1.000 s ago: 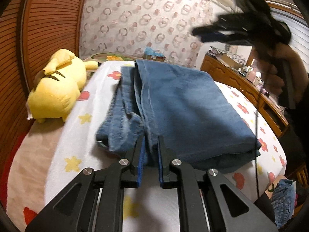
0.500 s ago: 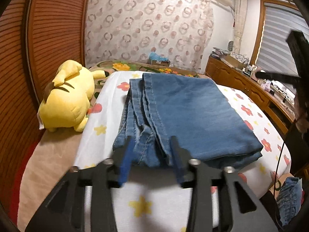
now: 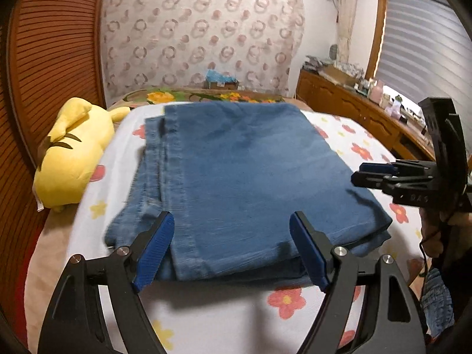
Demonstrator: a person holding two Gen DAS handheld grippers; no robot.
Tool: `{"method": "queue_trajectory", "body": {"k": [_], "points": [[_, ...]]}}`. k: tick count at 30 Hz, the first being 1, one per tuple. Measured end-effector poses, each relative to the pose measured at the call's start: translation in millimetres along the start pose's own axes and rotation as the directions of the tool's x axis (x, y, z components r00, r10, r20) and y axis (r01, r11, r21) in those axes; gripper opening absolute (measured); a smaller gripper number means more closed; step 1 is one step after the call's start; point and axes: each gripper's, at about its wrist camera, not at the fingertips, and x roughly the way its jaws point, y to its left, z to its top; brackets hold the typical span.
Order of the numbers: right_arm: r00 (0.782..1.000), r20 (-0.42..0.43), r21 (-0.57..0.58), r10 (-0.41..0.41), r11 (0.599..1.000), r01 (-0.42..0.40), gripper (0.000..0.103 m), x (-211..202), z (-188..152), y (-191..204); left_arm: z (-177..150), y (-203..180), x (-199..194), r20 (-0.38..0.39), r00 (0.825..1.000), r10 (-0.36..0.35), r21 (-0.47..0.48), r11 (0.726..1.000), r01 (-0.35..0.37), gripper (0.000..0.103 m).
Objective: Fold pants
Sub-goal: 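Move the open right gripper to the corner of the folded jeans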
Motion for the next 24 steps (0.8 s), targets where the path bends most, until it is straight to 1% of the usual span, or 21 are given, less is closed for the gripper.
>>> {"method": "queue_trajectory", "body": {"k": [3, 8, 10, 12, 14, 17, 19, 24], "points": [[1.000, -0.018, 0.011, -0.024, 1.000, 0.024, 0.045, 6, -10, -4, -2, -5, 10, -0.025, 1.000, 0.004, 0.009, 1.000, -0.004, 0.081], [0.999, -0.050, 0.057, -0.020, 0.998, 0.023, 0.045, 8, -14, -6, -13, -13, 22, -0.064, 0.997, 0.052, 0.061, 0.997, -0.049, 0.081], [0.999, -0.045, 0.072, -0.015, 0.997, 0.019, 0.047, 3, -14, -5, -16, -13, 24, -0.068, 0.996, 0.060, 0.064, 0.996, -0.056, 0.081], [0.999, -0.048, 0.096, -0.006, 0.995, 0.010, 0.050, 5, -17, -5, -18, -13, 26, -0.066, 0.995, 0.070, 0.064, 0.996, -0.066, 0.081], [1.000, -0.022, 0.084, -0.005, 0.996, 0.007, 0.052, 7, -18, -6, -21, -15, 27, -0.058, 0.995, 0.084, 0.073, 0.994, -0.079, 0.082], [1.000, -0.018, 0.068, -0.020, 0.997, 0.021, 0.053, 10, -21, -8, -25, -19, 27, -0.047, 0.993, 0.109, 0.096, 0.990, -0.105, 0.082], [1.000, -0.013, 0.062, -0.028, 0.998, 0.029, 0.053, 10, -21, -7, -27, -17, 27, -0.039, 0.993, 0.112, 0.094, 0.990, -0.108, 0.082], [1.000, -0.001, 0.077, -0.009, 0.997, 0.010, 0.054, 10, -26, -9, -27, -17, 26, -0.041, 0.993, 0.114, 0.078, 0.991, -0.111, 0.082]]}}
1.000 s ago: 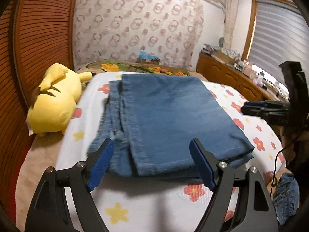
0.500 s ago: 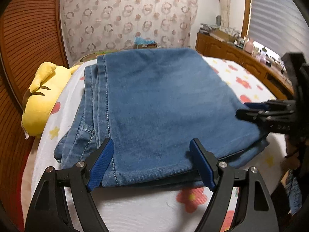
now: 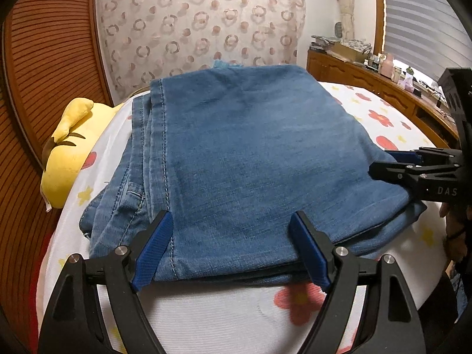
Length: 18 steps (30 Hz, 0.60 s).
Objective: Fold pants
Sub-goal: 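Move the open right gripper to the corner of the folded jeans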
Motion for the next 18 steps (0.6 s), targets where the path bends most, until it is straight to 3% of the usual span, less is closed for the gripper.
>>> {"method": "queue_trajectory", "body": {"k": [10, 18], "points": [[1.000, -0.003, -0.010, -0.011, 1.000, 0.011, 0.054, 0, -1, -1, 7, -12, -22, 0.023, 0.997, -0.076, -0.027, 0.997, 0.076, 0.082], [1.000, -0.004, -0.012, -0.012, 1.000, 0.012, 0.054, 1, 1, 2, 1, -23, -11, -0.016, 0.996, -0.085, -0.011, 0.996, 0.085, 0.082]]}}
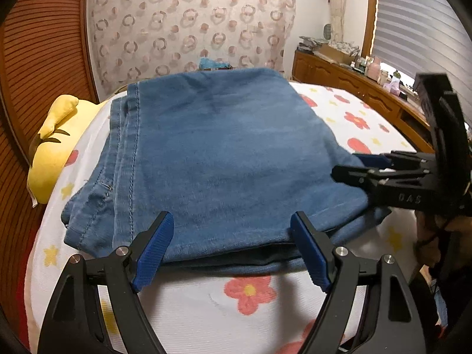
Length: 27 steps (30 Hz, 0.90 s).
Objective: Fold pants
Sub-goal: 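Move the open right gripper to the corner of the folded jeans, then grasp the jeans corner with the right gripper and lift it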
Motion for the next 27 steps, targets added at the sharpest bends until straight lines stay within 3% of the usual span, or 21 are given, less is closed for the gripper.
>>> {"method": "queue_trajectory", "body": {"k": [4, 6, 10, 15, 27], "points": [[1.000, 0.001, 0.001, 0.001, 1.000, -0.001, 0.054, -1, 0, 1, -3, 2, 3, -0.011, 1.000, -0.005, -0.003, 1.000, 0.005, 0.082], [1.000, 0.001, 0.004, 0.021, 1.000, -0.021, 0.044, -2, -1, 1, -4, 1, 3, -0.006, 1.000, -0.002, 0.005, 1.000, 0.002, 0.082], [0.999, -0.013, -0.005, 0.041, 0.999, -0.041, 0.038, -1, 2, 3, -7, -1, 3, -0.003, 1.000, 0.005, 0.016, 1.000, -0.005, 0.082], [0.994, -0.014, 0.010, 0.105, 0.994, -0.105, 0.016, -6, 6, 1, -8, 1, 2, 0.003, 1.000, -0.002, 0.017, 1.000, 0.002, 0.082], [0.972, 0.111, -0.027, 0.207, 0.978, -0.205, 0.012, -45, 34, 20, -5, 15, -12, 0.020, 0.999, -0.048, -0.056, 0.997, 0.049, 0.082]]}}
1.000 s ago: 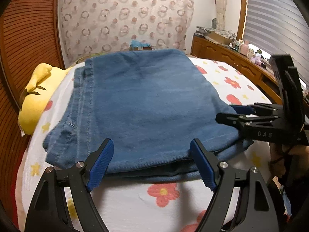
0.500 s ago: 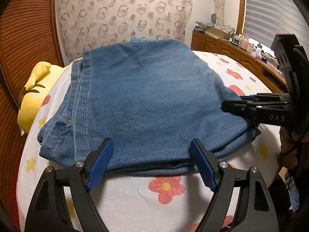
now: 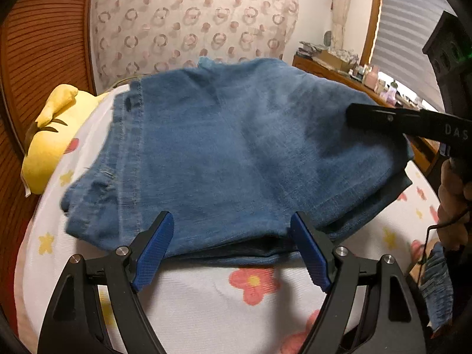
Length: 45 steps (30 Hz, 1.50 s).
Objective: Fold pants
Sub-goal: 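Fold the held jeans corner over the stack with the right gripper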
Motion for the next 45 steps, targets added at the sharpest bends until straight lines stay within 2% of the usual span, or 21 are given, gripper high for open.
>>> {"method": "queue_trajectory", "body": {"k": [8, 16, 26, 32, 36, 40, 42, 45], "points": [[0.998, 0.034, -0.096, 0.048, 0.994, -0.044, 0.011, -1, 25, 38, 5, 26, -41, 0.077, 0.996, 0.037, -0.039, 0.999, -0.034, 0.082], [0.995, 0.012, -0.186, 0.100, 0.978, -0.096, 0.010, 34, 44, 82, 6, 66, -76, 0.130, 0.985, 0.116, -0.086, 0.991, -0.105, 0.082], [0.985, -0.070, -0.215, 0.156, 0.962, -0.168, 0.010, 84, 47, 105, -3, 106, -93, 0.137, 0.974, 0.181, -0.163, 0.974, -0.158, 0.082], [0.965, -0.179, -0.170, 0.194, 0.960, -0.224, 0.010, 129, 34, 103, -8, 115, -97, 0.133, 0.972, 0.194, -0.181, 0.969, -0.168, 0.082], [0.960, -0.202, -0.147, 0.192, 0.964, -0.224, 0.011, 143, 35, 99, -10, 117, -96, 0.131, 0.972, 0.195, -0.187, 0.968, -0.169, 0.082], [0.960, -0.187, -0.135, 0.208, 0.963, -0.235, 0.023, 134, 46, 96, -9, 117, -96, 0.133, 0.972, 0.192, -0.185, 0.969, -0.166, 0.082], [0.968, -0.169, -0.149, 0.185, 0.966, -0.210, 0.034, 123, 51, 95, -8, 114, -97, 0.136, 0.973, 0.187, -0.180, 0.970, -0.162, 0.082], [0.977, -0.122, -0.175, 0.177, 0.965, -0.196, 0.038, 100, 61, 94, -5, 106, -95, 0.140, 0.975, 0.175, -0.165, 0.975, -0.151, 0.082]]}}
